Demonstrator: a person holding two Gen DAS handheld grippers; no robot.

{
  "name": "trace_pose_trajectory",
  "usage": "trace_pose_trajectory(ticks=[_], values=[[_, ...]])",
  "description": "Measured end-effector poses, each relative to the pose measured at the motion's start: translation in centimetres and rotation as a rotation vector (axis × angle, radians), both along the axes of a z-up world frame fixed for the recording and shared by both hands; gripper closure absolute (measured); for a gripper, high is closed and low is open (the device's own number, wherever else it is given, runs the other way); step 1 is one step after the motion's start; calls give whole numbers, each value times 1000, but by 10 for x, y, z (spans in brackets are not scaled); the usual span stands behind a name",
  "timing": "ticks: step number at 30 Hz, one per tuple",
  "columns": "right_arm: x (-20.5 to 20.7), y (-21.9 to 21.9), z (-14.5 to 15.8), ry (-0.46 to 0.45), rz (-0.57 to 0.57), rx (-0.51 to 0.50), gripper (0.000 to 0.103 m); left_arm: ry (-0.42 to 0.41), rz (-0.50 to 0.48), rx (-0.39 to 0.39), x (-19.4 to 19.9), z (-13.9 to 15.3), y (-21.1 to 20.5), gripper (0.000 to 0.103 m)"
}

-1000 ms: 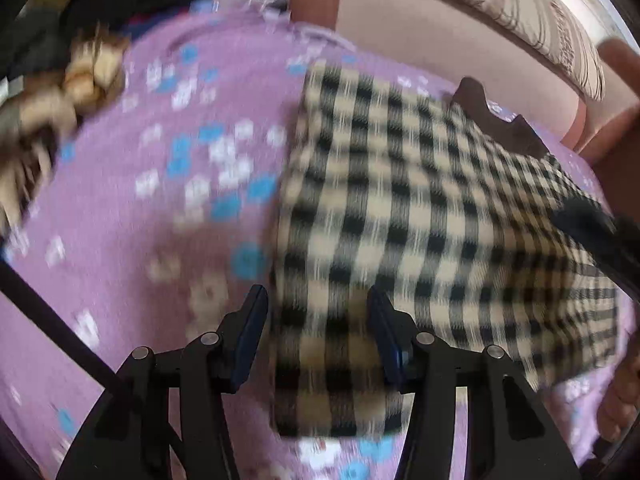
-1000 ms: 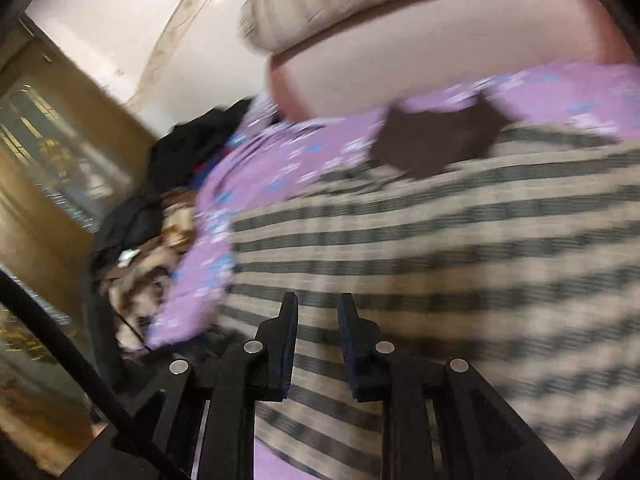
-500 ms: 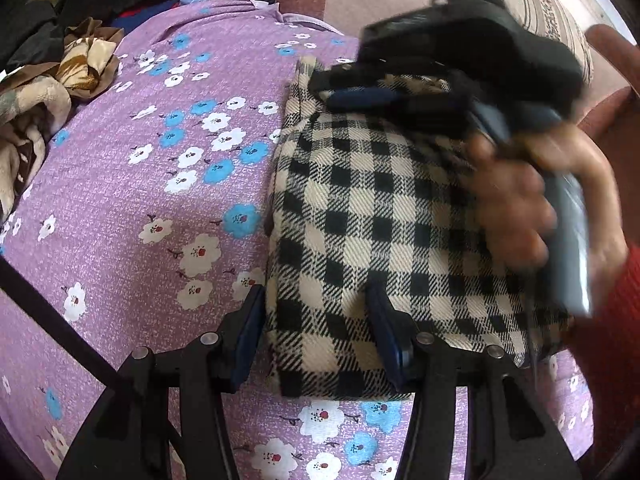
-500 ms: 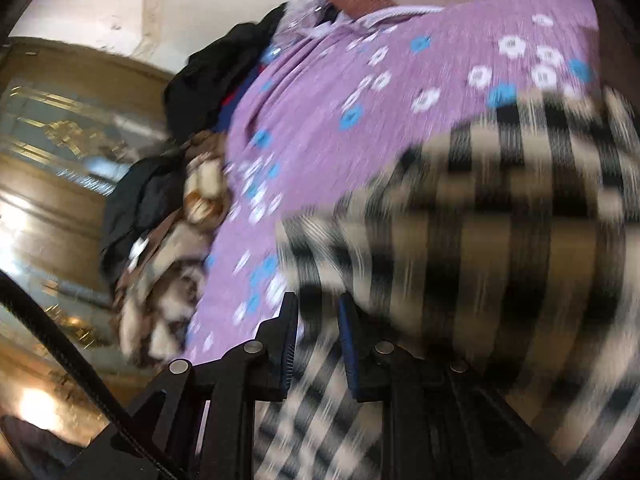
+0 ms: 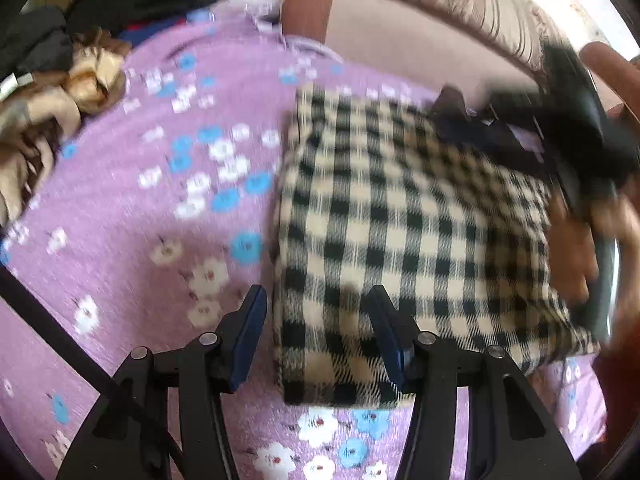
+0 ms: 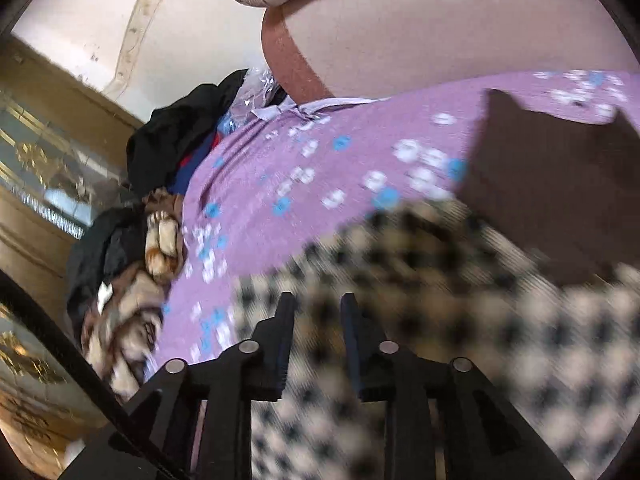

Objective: Fold large clothes
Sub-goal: 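Press the folded shirt flat with the right gripper while the left gripper holds its edge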

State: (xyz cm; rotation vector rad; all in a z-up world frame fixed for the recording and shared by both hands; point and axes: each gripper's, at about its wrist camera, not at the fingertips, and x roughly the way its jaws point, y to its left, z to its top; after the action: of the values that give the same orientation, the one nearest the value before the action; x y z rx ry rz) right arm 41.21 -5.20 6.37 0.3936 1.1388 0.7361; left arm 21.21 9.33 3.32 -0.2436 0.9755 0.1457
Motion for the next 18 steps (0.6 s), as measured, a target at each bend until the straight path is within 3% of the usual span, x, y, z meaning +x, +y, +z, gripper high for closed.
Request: trace_pose_trajectory(ticks=[2, 5, 10, 12, 16, 18], values=[[-11, -29, -7, 14, -25, -23, 74, -10, 3, 58, 4, 1, -6, 52], [-11, -90, -27, 53, -152, -51, 76, 23, 10, 63, 12, -9, -8, 52], [5, -210, -43, 130, -510, 83, 80, 38, 3, 74, 18, -18, 0, 48], [4, -251, -43, 128, -647, 32, 80, 34, 1, 92, 19, -18, -1, 46], [-10, -311, -39, 135, -754, 50, 79, 42, -3, 97, 22, -19, 0, 45], [-19, -319, -29, 116, -743, 20, 75, 40, 0, 99, 21, -17, -1, 45]])
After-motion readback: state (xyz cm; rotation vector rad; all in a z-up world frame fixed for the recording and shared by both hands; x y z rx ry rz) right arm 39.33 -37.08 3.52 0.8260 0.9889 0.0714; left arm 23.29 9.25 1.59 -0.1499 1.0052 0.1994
